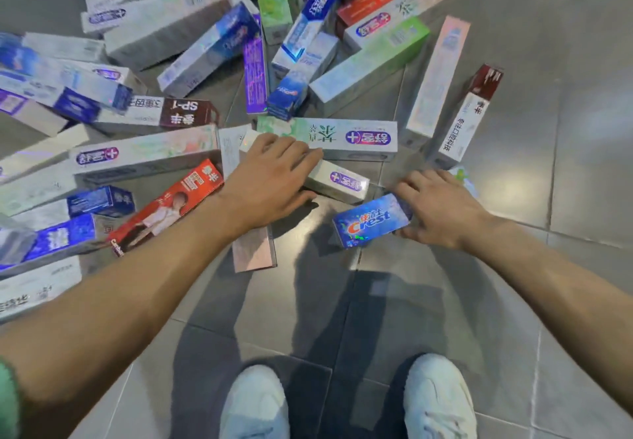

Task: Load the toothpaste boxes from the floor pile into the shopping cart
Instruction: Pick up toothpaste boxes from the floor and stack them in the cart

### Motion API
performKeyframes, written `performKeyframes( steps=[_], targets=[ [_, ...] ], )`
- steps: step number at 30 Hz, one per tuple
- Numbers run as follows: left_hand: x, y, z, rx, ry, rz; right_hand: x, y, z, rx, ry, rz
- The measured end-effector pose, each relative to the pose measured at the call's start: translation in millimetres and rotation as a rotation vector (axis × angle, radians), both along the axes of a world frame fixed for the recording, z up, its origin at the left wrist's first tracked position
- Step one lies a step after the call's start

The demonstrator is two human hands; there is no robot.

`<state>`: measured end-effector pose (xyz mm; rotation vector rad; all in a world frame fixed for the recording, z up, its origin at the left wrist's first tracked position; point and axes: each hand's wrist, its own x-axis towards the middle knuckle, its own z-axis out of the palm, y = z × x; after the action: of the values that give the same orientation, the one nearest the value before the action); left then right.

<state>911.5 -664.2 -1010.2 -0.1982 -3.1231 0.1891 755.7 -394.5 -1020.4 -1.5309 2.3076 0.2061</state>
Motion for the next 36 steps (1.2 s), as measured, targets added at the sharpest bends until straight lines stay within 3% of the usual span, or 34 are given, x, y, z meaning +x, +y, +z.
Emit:
performKeyframes(
  steps=[5,9,14,19,21,25,30,36],
  targets=[
    [-15,4,4,-0.108,0.002,-0.011,15,-2,6,0.045,0.084,0.116],
    [-16,5,9,0.013,-0.072,0.039,24,2,15,-0.080,-0.053,0.077],
    [-12,6,39,0.419,0.043,0.342,28,9,32,-0.271,-0.350,-0.289],
    [3,25,81,1.050,0.308,0.820,47,7,70,-0.529,-0.603,-0.761],
    [11,35,106,1.299,0.335,0.974,58,2,97,-0.670,-0.726,-0.908],
    [16,57,197,1.701,0.375,1.230,68,-3,184,-0.778,-0.850,-1.007],
    [3,85,360,1.727,0.314,1.205,59,-16,352,-0.903,-1.093,-1.143],
    [-19,118,591,1.790,0.236,1.067,42,-9,581,-0.985,-1.359,-1.044]
  ],
)
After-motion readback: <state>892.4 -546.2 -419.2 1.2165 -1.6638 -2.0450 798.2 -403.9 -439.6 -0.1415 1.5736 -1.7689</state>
